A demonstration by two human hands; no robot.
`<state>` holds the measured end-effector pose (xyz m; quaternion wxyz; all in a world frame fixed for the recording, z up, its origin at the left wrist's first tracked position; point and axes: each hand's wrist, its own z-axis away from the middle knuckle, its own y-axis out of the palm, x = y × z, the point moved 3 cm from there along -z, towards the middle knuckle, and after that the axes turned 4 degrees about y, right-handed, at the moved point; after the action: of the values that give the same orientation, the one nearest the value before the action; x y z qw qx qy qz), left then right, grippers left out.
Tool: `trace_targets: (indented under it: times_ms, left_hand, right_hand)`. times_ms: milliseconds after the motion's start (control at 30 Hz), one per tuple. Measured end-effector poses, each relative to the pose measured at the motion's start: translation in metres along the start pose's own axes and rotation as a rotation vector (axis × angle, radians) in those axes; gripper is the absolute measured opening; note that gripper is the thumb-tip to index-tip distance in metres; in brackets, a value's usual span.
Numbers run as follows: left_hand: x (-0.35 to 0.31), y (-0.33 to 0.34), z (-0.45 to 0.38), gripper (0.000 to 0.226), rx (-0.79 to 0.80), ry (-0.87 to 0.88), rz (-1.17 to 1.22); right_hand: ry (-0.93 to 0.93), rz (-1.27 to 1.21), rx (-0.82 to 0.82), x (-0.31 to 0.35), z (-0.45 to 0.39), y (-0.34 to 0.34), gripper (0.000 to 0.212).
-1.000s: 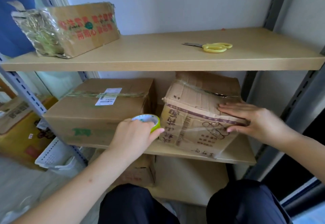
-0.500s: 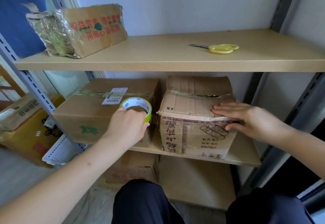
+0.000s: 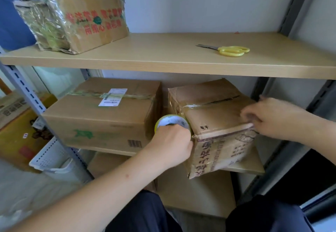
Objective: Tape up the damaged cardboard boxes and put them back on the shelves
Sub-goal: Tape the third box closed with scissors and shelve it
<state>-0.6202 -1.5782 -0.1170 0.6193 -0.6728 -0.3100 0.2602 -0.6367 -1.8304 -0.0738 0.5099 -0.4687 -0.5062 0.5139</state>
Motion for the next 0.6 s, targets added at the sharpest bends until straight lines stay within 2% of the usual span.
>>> trace_targets:
  times_ms: [100, 133, 200, 233, 300, 400, 500, 567, 600]
  left_hand:
    - [-0.015, 0.001, -0.004, 0.030, -0.043, 0.042, 0.078]
    - [-0.017, 0.001, -0.006, 0.028, -0.026, 0.079, 0.136]
    - [-0.020, 0.006, -0.006, 0.023, 0.080, 0.182, 0.265]
    - [-0.020, 0.009, -0.005, 0.028, 0.123, 0.226, 0.261]
    - [-0.013, 0.018, 0.001, 0.035, 0.153, 0.244, 0.090]
    - [0.013, 0.014, 0.002, 0.044, 0.040, 0.166, -0.080]
    - [0.046, 0.002, -0.004, 0.055, 0.002, -0.009, -0.187]
    - [0.054, 0.002, -0.007, 0.060, -0.011, 0.004, -0.276]
    - [0.055, 0.005, -0.007, 0.058, 0.011, 0.051, -0.219]
  right_hand:
    - [-0.036, -0.201, 0.004, 0.067, -0.012, 0.010, 0.072]
    - [-0.047, -0.186, 0.013, 0.085, -0.018, 0.019, 0.081]
    - [-0.024, -0.079, -0.013, 0.097, -0.025, 0.038, 0.081]
    - [-0.030, -0.065, -0.024, 0.090, -0.025, 0.043, 0.078]
    - [-0.078, -0.077, -0.015, 0.071, -0.020, 0.048, 0.077]
    - [-0.155, -0.058, 0.010, 0.057, -0.010, 0.052, 0.079]
    - [-0.179, -0.085, 0.051, 0.053, -0.009, 0.045, 0.080]
    - [-0.209, -0.104, 0.104, 0.049, -0.009, 0.040, 0.078]
    - [-0.221, -0.111, 0.137, 0.045, -0.008, 0.039, 0.076]
